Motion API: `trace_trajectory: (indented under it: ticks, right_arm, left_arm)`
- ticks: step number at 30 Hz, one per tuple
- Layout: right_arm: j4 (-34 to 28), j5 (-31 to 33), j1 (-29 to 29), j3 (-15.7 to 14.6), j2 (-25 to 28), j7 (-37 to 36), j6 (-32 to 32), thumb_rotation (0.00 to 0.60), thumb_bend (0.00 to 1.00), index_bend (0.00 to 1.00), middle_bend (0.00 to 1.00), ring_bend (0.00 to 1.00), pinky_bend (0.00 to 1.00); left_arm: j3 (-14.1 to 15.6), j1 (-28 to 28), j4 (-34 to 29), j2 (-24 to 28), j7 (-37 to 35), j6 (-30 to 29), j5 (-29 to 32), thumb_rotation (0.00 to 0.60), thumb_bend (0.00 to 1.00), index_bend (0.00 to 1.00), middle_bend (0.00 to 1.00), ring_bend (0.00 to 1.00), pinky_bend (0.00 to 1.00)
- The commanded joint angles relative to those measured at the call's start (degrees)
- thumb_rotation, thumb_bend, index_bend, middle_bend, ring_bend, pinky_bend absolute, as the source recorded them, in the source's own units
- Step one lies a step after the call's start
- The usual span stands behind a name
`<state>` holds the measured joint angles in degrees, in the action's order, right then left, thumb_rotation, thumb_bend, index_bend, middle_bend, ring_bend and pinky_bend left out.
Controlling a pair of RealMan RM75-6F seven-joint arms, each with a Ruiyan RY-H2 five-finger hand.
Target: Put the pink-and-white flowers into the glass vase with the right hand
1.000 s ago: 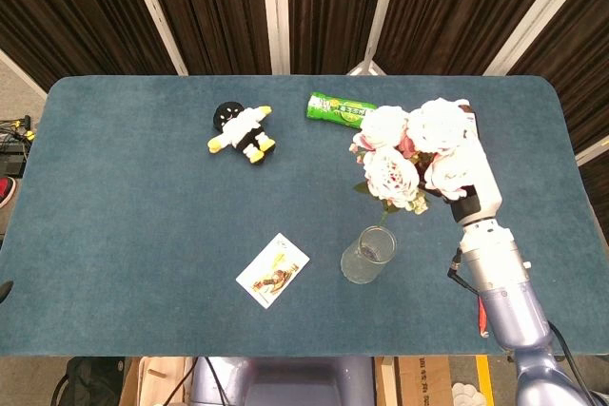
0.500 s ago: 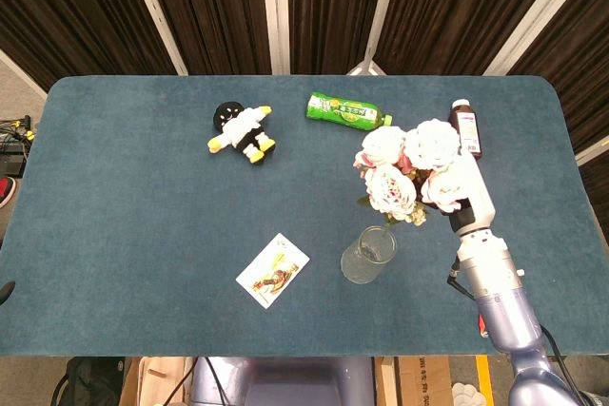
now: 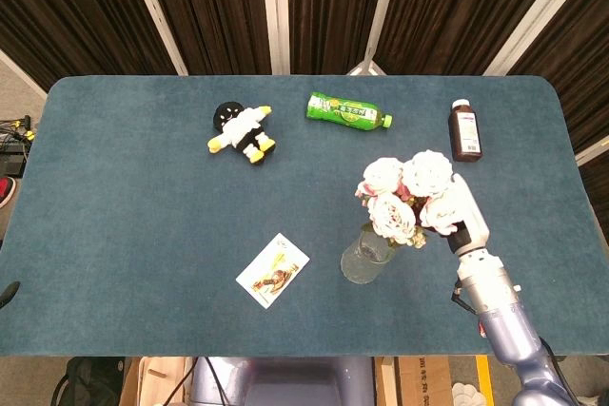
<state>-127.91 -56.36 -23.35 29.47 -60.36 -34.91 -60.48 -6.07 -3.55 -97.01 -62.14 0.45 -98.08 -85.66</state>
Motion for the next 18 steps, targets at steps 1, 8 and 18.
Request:
trace_trajectory:
  ticks: [1,8,18]
  right_arm:
    - [1.2,-3.2,0.9,-2.1,-0.8,-1.9,1.4,0.6,0.6,0.57,0.54,0.52,0.17]
    - [3.9,-6.9,0.8,-5.2,-2.4,-3.5,3.5,0.6,0.6,0.57,0.5,0.45,0.17]
    - [5.6,-13.3,0.2,-7.8,0.7,-6.5,9.1,0.6,0.24,0.25,0.13,0.14,0.04]
  left_arm:
    - [0.0,0.1,0.0,-0.1,0.2,0.2,0.1,0.6,0.2,0.15,0.0,0.0,0.0]
    - [0.1,0.1,-0.1,-0.1,0.4,0.1,0.0,0.6,0.2,0.15,0.0,0.0,0.0]
    - [0.1,0.1,-0.1,-0.1,0.6,0.2,0.0,0.6,0.2,0.15,0.0,0.0,0.0]
